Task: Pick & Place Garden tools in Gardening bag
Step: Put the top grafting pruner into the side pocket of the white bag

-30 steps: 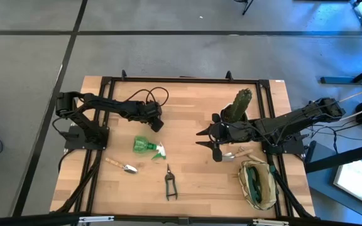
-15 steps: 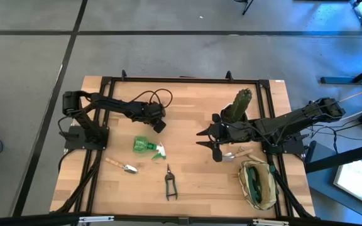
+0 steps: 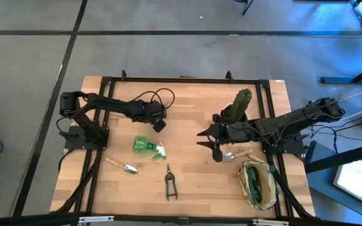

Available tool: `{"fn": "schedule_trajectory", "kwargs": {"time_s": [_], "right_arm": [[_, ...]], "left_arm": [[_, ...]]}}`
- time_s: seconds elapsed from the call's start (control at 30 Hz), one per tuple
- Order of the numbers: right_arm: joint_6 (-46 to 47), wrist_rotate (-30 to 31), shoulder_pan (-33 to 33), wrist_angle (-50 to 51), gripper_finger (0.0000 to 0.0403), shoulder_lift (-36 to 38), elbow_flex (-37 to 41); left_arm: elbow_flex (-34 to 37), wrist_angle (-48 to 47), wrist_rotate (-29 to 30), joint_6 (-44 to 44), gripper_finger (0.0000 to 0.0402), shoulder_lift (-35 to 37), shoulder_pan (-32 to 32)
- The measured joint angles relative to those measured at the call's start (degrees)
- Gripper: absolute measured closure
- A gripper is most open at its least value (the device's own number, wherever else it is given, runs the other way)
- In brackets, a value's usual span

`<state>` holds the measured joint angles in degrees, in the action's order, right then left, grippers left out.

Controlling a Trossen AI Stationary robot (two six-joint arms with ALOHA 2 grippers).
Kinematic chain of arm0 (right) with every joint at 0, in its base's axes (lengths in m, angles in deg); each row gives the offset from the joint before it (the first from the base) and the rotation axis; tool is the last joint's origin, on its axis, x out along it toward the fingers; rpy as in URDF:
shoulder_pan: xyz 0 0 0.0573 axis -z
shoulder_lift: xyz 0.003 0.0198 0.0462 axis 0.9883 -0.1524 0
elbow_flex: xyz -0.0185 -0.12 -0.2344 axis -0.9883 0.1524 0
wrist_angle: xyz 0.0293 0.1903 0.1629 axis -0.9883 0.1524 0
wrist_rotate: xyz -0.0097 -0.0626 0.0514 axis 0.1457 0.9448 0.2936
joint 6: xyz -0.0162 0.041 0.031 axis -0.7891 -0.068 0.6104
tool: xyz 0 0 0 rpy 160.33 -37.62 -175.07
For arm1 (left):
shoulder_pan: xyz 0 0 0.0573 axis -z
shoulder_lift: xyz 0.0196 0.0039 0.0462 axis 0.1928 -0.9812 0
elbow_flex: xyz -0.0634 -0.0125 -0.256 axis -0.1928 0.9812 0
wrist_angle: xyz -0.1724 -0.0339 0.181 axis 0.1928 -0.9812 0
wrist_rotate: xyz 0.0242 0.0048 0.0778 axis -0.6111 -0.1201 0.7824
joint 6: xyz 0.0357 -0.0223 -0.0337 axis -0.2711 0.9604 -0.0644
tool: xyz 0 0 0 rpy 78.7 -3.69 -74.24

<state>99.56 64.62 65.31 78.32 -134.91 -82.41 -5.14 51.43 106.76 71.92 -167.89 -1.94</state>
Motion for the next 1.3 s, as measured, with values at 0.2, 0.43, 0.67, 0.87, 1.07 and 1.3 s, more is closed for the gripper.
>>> {"fn": "schedule_trajectory", "kwargs": {"time_s": [0.2, 0.43, 0.67, 0.87, 1.07, 1.3], "right_arm": [[1.64, -0.02, 0.00, 0.70, 0.0236, 0.00, 0.00], [4.27, -1.19, 0.02, 1.01, 0.0236, 0.00, 0.00], [6.72, -8.25, -0.45, -0.88, 0.0236, 0.00, 0.00], [7.40, -6.28, -4.28, -5.45, 0.0236, 0.00, 0.00], [12.38, 2.98, -10.42, -6.50, 0.0236, 0.23, -0.02], [25.40, 11.42, -16.34, -5.83, 0.0235, 2.49, -0.04]], "left_arm": [[0.00, -2.27, 4.11, 1.10, 0.0379, 6.09, 2.97], [0.00, -2.76, 11.57, 1.74, 0.0379, 16.05, 9.85], [0.00, 2.26, 19.32, -0.35, 0.0379, 22.64, 19.08], [0.00, 11.41, 22.38, -6.90, 0.0379, 22.82, 26.59], [2.20, 25.91, 24.11, -15.22, 0.0379, 21.87, 32.13], [7.38, 44.71, 24.36, -19.58, 0.0379, 19.00, 33.68]]}}
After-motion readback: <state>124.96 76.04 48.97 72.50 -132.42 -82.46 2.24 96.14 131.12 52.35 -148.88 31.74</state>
